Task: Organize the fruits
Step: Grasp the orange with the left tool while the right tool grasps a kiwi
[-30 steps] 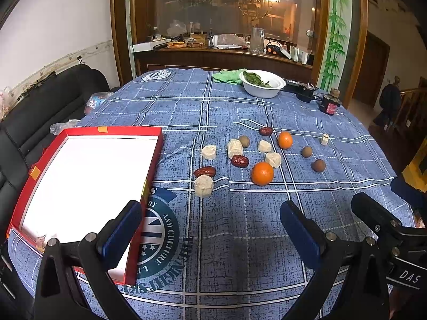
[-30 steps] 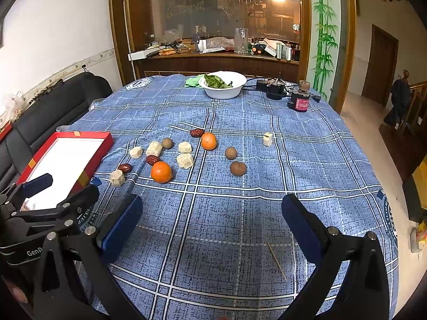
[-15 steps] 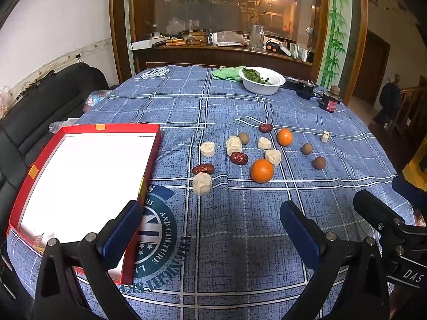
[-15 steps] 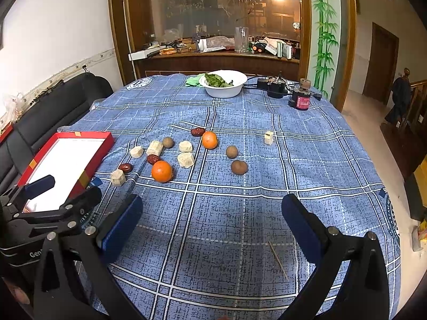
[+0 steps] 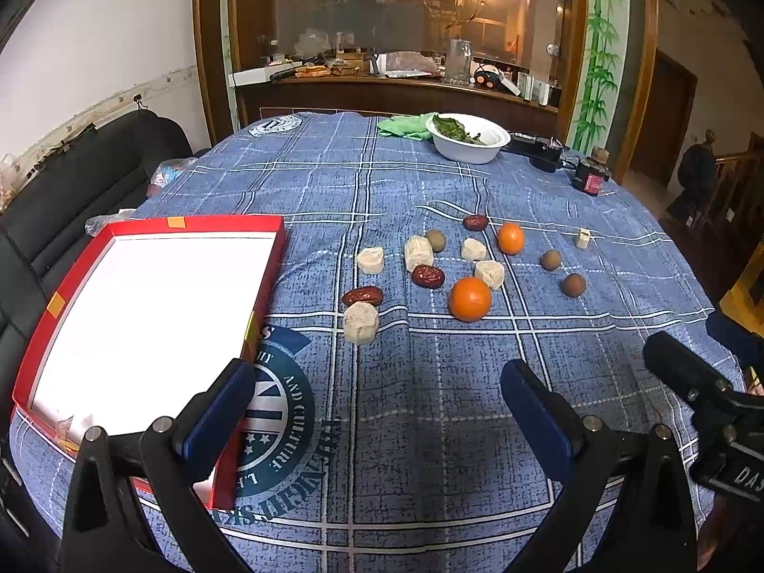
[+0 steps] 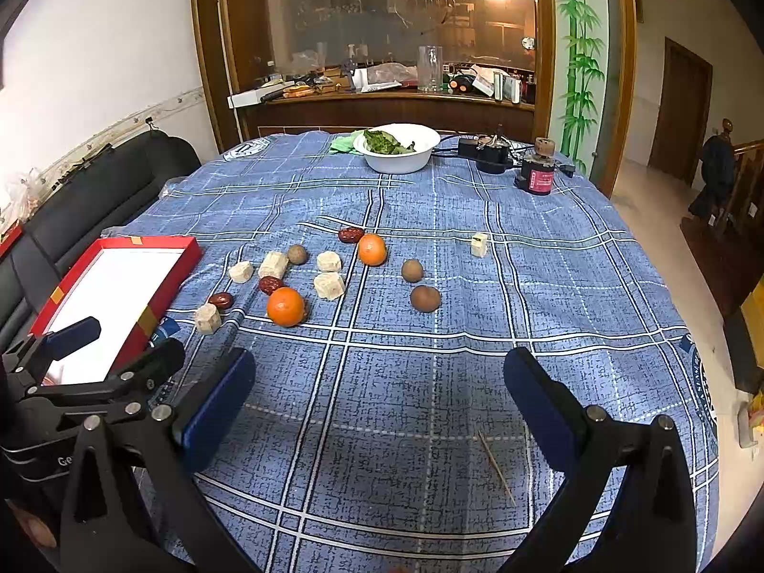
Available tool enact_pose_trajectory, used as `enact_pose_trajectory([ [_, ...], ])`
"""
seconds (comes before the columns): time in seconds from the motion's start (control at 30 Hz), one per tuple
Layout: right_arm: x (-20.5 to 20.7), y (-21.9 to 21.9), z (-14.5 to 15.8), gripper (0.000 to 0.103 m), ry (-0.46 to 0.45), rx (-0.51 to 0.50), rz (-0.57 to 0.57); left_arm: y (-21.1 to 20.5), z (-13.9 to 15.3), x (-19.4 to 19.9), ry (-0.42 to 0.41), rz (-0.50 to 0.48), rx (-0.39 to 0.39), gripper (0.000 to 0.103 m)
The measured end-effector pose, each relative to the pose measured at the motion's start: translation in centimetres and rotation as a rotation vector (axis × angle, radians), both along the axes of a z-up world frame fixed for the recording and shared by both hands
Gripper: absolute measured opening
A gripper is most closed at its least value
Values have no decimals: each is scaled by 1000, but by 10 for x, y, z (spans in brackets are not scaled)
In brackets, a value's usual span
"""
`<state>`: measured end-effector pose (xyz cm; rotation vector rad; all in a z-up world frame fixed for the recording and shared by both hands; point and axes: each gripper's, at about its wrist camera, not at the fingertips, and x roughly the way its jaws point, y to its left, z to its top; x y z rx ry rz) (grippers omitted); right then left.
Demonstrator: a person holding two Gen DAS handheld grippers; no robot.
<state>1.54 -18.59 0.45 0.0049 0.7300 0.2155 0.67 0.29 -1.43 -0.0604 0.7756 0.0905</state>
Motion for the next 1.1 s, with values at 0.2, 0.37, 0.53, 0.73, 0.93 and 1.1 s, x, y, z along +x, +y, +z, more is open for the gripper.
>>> enact_pose_trajectory([
  [0.2, -1, -12, -4, 103, -3, -4, -22, 1, -8, 0, 13, -6, 3, 102],
  [0.37, 6, -29, -12, 103, 12, 26, -52, -6, -15, 10, 40, -20, 6, 102],
  [0.53, 40, -26, -24, 98, 32, 7, -48, -15, -24, 26, 78, -41, -16, 95],
  [0.73, 95, -8, -52, 71, 128, -39, 8, -32, -34, 52, 112, -77, -29, 82],
  [0.93, 125, -1, -70, 60, 154, -88, 13, -51, -40, 76, 117, -97, -24, 80],
  [1.1, 138, -9, -80, 36, 184, -81, -11, -61, -55, 99, 184, -106, -49, 38],
])
